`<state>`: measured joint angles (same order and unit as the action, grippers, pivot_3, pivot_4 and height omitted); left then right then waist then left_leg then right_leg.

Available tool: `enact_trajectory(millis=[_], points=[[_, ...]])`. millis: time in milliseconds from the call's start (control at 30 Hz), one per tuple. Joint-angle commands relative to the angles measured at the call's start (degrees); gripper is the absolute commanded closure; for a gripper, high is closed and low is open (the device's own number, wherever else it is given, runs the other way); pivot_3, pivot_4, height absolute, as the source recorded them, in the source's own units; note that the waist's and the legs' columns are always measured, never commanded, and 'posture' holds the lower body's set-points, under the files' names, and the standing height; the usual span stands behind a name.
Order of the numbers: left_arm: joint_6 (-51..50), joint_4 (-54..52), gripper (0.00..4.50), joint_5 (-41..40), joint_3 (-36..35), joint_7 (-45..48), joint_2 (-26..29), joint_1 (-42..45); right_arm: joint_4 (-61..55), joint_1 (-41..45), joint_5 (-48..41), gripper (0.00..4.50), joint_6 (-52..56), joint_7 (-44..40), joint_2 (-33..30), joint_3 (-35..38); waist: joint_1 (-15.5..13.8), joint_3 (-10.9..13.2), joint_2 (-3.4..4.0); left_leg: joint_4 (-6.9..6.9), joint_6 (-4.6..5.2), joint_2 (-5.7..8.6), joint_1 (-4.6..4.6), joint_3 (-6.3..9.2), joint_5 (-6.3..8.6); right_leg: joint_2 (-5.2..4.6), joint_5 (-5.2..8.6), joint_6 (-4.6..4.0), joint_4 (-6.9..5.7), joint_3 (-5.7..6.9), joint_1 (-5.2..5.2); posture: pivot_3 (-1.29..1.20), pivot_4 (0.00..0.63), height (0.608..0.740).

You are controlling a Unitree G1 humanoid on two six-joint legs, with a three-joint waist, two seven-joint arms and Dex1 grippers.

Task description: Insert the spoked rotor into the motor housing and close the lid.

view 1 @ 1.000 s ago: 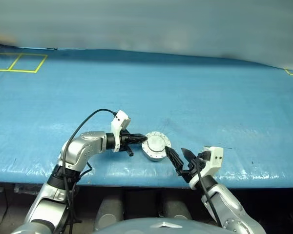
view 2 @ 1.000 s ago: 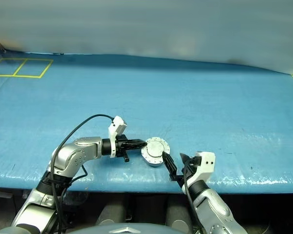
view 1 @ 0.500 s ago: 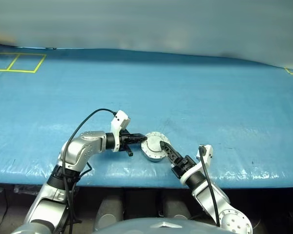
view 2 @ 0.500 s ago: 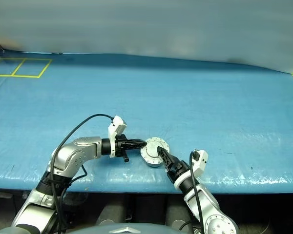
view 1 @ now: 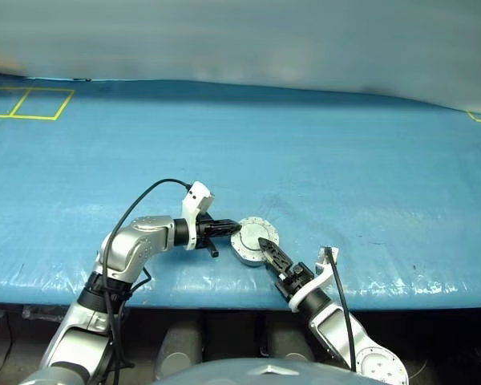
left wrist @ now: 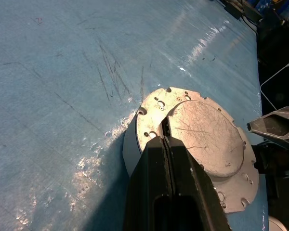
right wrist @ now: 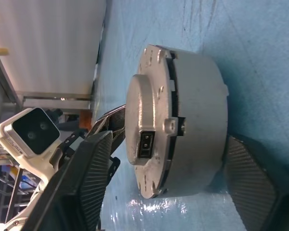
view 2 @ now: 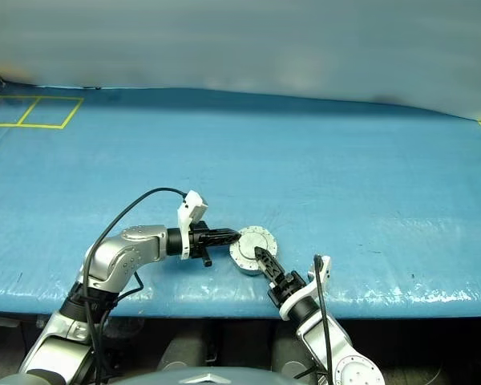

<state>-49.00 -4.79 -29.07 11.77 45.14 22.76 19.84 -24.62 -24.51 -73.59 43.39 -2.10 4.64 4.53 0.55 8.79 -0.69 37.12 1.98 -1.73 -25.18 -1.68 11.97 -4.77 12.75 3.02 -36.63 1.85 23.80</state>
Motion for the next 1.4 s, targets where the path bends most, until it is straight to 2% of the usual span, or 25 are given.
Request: enact_trajectory(millis=[33,100,233,533,633,833,1000,1033,1233,1400], points=[[-0.08,-0.49,4.5,0.75,1.32,0.32,0.04,-0.52,-0.54,-0.74,-4.24,1.95,-0.6,-0.84,1.08,-0.46,0.03,0.0,0.0,0.0,0.0,0.0,-0.02,0.0,0.0,0.0,0.0,0.0,0.0,0.0,0.02,0.0,0.15,0.74],[-0.06,-0.39,4.5,0.89,1.35,0.44,0.06,-0.51,-0.43,-1.36,-4.69,2.63,-0.61,-0.83,0.5,-0.74,0.07,0.0,0.01,-0.02,0.0,0.0,-0.05,0.0,0.0,-0.01,0.0,-0.01,0.0,0.0,0.06,0.0,0.15,0.74],[0.03,-0.1,4.5,1.42,1.44,0.78,-0.05,-0.55,0.07,-1.71,-4.37,3.31,-0.84,-0.31,-0.39,-1.1,0.03,-0.01,0.02,-0.04,0.01,0.0,-0.09,0.01,0.01,-0.01,-0.02,-0.05,0.06,0.02,0.08,0.0,0.15,0.74],[0.67,0.05,4.5,0.97,-0.14,0.64,-0.7,-0.31,0.85,-1.1,-3.22,3.31,-0.62,0.01,-2.06,-1.89,0.05,-0.01,0.02,-0.03,0.01,0.0,-0.09,0.01,0.01,0.0,-0.04,-0.08,0.08,0.02,0.06,0.0,0.15,0.74],[0.1,0.53,3.9,-0.51,-3.87,-1.8,-2.5,-0.1,0.95,-1.04,-3.24,3.31,-1.06,-0.15,-2.05,-1.89,0.05,-0.01,0.02,-0.03,0.02,0.0,-0.09,0.01,0.01,0.01,-0.03,-0.06,0.07,0.02,0.06,0.0,0.15,0.74],[-3.61,-1.95,1.89,-6.67,-13.51,-7.34,-6.22,-0.51,0.27,-0.74,-4.22,3.31,-2.78,-0.59,-1.62,-0.84,0.12,-0.01,0.02,-0.01,0.03,-0.05,-0.14,0.0,0.0,0.2,-0.02,-0.03,0.0,0.0,-0.05,0.0,0.15,0.74],[-10.25,-1.06,0.19,-18.64,-26.65,-14.87,-12.37,-3.39,-1.03,1.37,-7.12,3.31,-5.07,-0.39,-0.94,1.54,0.07,0.0,0.02,0.07,0.06,0.0,-0.21,-0.01,-0.02,0.34,0.01,0.05,-0.08,0.01,-0.06,0.0,0.15,0.74],[-11.72,-0.9,0.01,-21.38,-28.9,-16.21,-13.6,-4.08,-1.42,1.97,-7.72,3.31,-5.37,-0.09,-0.8,1.63,0.05,0.01,0.0,0.11,0.07,0.01,-0.25,-0.02,-0.03,0.33,0.03,0.15,-0.08,0.0,-0.05,0.0,0.15,0.74],[-17.73,-0.4,0.0,-37.7,-38.86,-27.66,-21.84,-8.96,-3.63,7.78,-9.77,3.31,-7.43,1.81,0.64,0.79,0.04,0.05,-0.03,0.22,0.1,0.05,-0.34,0.02,-0.03,0.37,-0.01,0.2,-0.12,0.02,-0.04,0.0,0.15,0.74],[-18.53,-0.92,0.0,-46.69,-39.28,-33.11,-25.54,-12.52,-3.91,12.13,-10.93,3.31,-8.38,3.57,0.98,-1.07,0.05,0.05,-0.05,0.27,0.11,0.06,-0.34,0.02,-0.04,0.42,-0.03,0.19,-0.16,0.0,-0.06,0.0,0.15,0.74]])
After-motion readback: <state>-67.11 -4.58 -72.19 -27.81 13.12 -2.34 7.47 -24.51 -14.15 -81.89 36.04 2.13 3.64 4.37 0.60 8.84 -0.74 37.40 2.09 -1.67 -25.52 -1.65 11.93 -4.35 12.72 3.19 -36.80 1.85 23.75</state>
